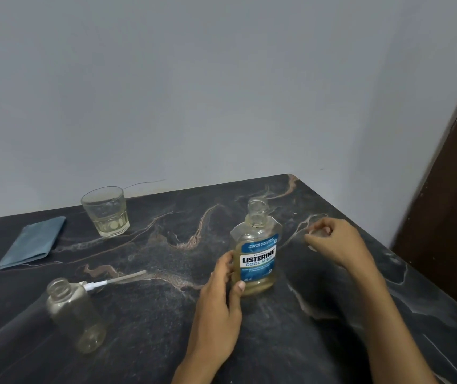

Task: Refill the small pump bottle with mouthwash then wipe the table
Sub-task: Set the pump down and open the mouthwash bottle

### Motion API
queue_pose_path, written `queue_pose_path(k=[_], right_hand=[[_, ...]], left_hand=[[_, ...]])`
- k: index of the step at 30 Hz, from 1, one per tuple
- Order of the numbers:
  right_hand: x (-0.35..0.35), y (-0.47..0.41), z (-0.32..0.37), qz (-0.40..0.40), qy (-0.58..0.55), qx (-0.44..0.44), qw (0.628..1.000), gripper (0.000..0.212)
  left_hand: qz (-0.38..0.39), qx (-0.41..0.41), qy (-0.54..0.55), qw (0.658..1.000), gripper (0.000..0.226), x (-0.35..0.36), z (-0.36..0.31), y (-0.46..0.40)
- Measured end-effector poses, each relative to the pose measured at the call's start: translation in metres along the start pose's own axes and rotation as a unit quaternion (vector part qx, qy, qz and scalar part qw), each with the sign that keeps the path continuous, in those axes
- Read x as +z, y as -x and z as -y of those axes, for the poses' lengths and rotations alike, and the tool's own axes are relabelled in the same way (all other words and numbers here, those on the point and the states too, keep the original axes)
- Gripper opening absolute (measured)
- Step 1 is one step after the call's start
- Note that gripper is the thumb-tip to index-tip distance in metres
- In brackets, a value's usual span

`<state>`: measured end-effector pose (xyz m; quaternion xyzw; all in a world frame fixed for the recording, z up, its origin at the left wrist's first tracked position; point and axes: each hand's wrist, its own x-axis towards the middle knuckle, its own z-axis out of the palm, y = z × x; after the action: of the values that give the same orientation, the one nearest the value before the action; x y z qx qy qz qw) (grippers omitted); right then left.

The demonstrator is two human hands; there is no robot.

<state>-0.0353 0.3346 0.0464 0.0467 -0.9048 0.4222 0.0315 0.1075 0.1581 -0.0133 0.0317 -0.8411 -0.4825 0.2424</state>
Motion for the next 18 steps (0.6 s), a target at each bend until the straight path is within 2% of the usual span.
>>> queue_pose_path(k=[3, 7, 10, 18], right_hand=[[-0.006, -0.004, -0.006, 0.040, 0.058, 0.062, 0.996, 0.005], [-0.004, -0.005, -0.009, 0.138, 0.134, 0.119, 0.974, 0.009], [-0.003, -0.007, -0.014, 0.135, 0.152, 0.122, 0.972, 0.010], [-0.003, -0.008, -0.017, 0.099, 0.171, 0.159, 0.967, 0.060]], left_hand=[[0.002, -0.001, 0.001, 1.000, 0.068, 0.000, 0.002, 0.000], [0.003, -0.002, -0.004, 1.000, 0.062, 0.001, 0.002, 0.000], [0.004, -0.003, -0.006, 1.000, 0.057, 0.001, 0.002, 0.000], [0.005, -0.007, -0.010, 1.000, 0.054, 0.001, 0.001, 0.000]])
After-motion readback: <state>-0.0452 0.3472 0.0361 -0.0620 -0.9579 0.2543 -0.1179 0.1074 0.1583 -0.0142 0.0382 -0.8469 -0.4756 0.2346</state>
